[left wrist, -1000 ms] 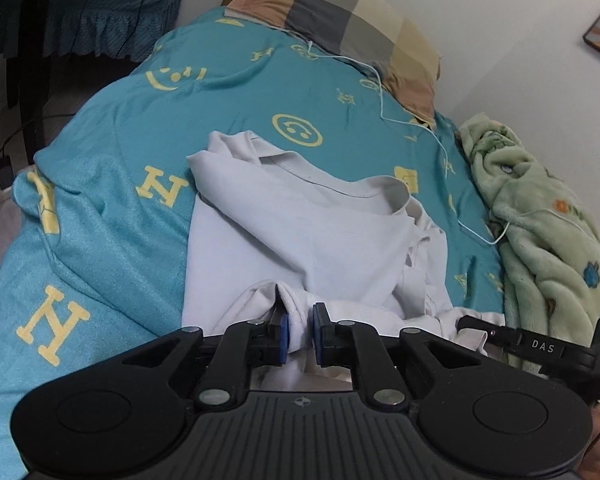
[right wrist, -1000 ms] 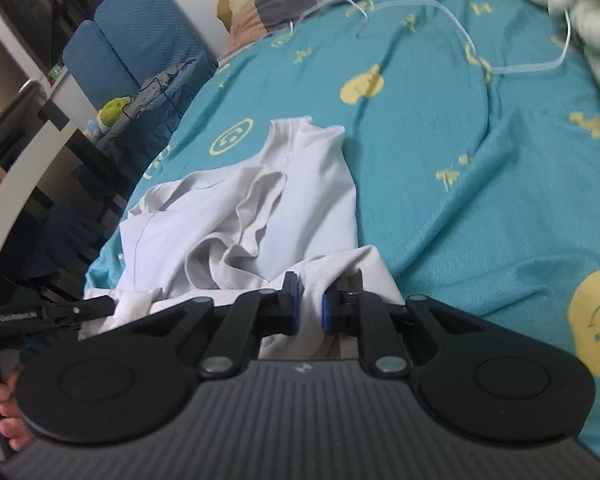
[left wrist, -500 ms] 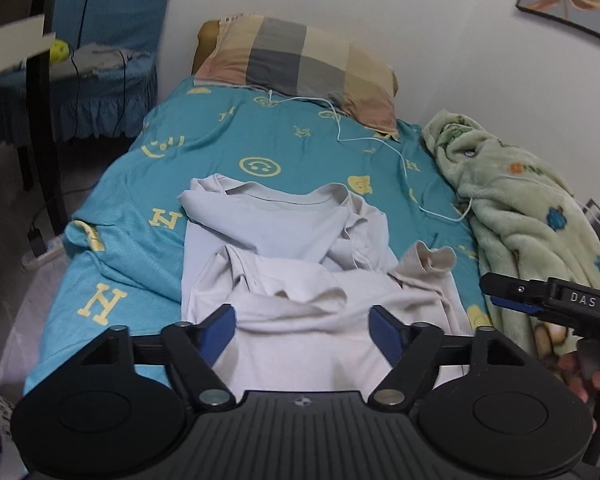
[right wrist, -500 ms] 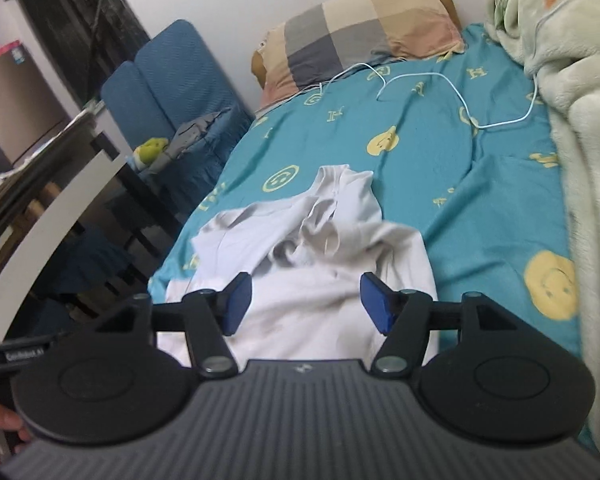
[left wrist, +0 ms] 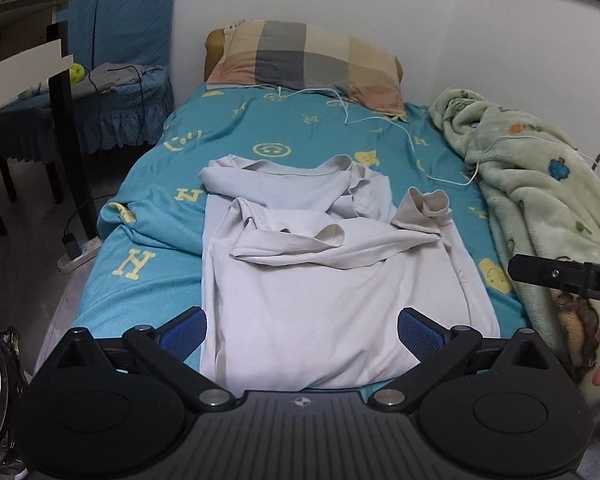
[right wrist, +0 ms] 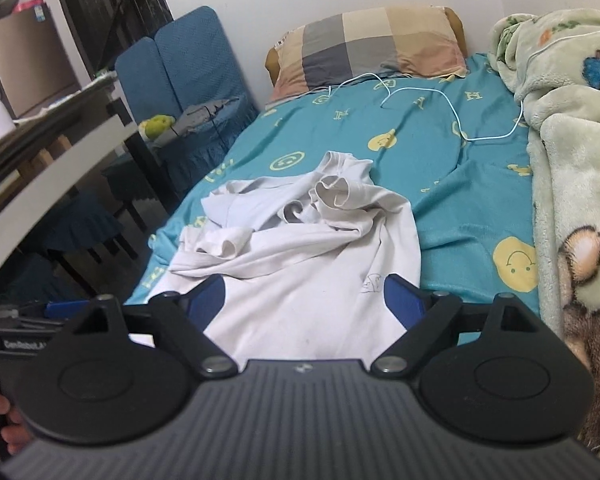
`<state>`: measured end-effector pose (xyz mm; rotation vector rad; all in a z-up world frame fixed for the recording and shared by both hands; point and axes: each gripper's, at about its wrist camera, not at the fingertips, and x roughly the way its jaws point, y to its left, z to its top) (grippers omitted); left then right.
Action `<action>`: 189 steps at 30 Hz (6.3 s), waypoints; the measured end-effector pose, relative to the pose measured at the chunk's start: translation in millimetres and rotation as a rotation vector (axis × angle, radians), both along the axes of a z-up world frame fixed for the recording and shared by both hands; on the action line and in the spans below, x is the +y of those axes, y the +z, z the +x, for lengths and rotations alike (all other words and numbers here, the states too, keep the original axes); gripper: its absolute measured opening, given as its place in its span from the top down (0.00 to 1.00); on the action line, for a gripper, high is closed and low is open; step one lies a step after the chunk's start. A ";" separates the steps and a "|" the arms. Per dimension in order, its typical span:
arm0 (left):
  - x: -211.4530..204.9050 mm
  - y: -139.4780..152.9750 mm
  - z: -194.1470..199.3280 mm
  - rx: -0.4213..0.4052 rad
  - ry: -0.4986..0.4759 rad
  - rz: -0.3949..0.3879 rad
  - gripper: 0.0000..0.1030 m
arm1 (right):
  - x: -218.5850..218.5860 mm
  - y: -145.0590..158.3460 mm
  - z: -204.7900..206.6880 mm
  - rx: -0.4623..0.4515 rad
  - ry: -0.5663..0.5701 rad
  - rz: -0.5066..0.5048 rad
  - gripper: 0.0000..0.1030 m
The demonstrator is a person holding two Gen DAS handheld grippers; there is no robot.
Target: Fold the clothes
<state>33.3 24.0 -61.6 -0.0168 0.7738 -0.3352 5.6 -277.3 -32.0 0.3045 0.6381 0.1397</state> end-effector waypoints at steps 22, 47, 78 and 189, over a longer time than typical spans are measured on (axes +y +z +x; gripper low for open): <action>64.3 -98.9 51.7 0.595 0.249 -0.691 0.02 | -9.5 -26.3 17.5 0.069 -0.053 0.102 0.15; 67.9 -78.8 60.6 0.372 0.223 -0.899 0.87 | -26.3 -125.8 23.3 0.499 -0.159 0.980 0.13; 90.5 25.6 -30.3 0.241 0.108 -0.921 0.98 | -52.7 -31.3 -39.3 0.210 -0.261 0.787 0.86; -24.4 -72.2 156.4 0.053 0.105 -0.080 0.19 | -5.0 -48.7 160.5 -0.008 -0.039 0.106 0.25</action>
